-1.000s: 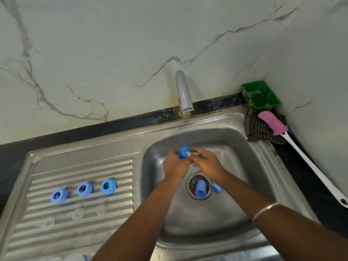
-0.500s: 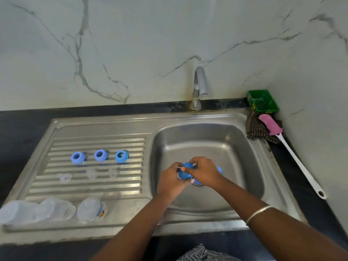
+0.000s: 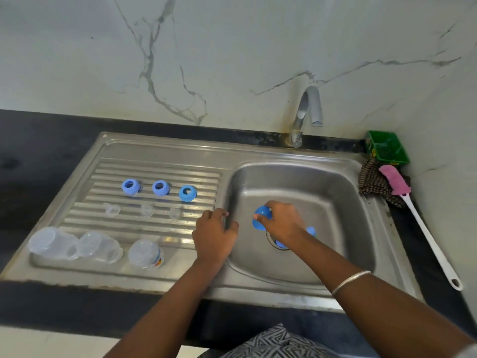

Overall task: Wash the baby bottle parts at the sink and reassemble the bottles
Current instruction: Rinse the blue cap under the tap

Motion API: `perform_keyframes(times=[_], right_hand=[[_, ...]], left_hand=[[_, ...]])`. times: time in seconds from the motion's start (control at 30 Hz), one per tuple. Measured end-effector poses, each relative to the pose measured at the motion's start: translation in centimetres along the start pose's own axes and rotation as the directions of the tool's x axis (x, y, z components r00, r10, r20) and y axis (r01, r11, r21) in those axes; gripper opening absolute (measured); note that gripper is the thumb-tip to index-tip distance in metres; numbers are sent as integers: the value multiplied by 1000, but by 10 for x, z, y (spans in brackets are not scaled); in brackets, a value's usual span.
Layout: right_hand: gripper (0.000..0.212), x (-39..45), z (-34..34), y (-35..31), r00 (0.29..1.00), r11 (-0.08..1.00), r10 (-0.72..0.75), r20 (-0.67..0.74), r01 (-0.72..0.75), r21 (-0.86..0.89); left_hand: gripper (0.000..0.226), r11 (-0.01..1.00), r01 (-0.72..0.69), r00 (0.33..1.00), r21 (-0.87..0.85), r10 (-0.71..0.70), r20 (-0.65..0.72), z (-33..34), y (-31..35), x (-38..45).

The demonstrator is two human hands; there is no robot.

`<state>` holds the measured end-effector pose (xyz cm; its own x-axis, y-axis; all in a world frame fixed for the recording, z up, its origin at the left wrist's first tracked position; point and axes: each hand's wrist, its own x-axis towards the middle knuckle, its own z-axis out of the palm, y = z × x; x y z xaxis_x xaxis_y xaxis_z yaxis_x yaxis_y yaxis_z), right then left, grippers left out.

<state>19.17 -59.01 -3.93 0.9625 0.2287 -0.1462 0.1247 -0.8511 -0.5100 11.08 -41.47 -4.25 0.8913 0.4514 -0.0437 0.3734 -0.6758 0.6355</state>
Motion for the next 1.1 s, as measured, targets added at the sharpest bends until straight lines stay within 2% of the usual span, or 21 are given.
perform_keyframes(times=[0.1,0.2,0.33,0.4,0.47,0.6,0.73,1.0,1.1], right_hand=[[44,10,4,-10,1000,997,-11,11,10,75],[46,32,3,-33,998,978,-56,14,52,204],[41,74,4,-71,983,945,-182,25,167,280],[47,92,7,-89,970,926,-239,48,213,310],[52,107,11,-103,955,928,-287,70,259,267],[40,129,25,-121,924,917,-371,97,348,194],[39,140,39,-131,884,891,-445,140,423,165],[40,148,49,-139,859,879,-470,203,435,194],[47,149,51,-141,870,893,-443,217,405,198]], left_hand=[[31,999,29,999,-25,-29,19,-2,-8,5],[23,996,58,998,-60,-56,37,0,-16,10],[21,987,110,993,-117,-103,65,-1,-22,18],[22,986,122,991,-117,-113,77,0,-24,22],[22,989,115,990,-95,-105,98,0,-25,24],[20,993,103,987,-57,-95,127,-2,-29,28],[19,992,107,987,-68,-97,130,-2,-30,30],[24,998,64,989,-18,-61,137,-1,-35,30],[22,998,66,989,-18,-63,132,-2,-34,30]])
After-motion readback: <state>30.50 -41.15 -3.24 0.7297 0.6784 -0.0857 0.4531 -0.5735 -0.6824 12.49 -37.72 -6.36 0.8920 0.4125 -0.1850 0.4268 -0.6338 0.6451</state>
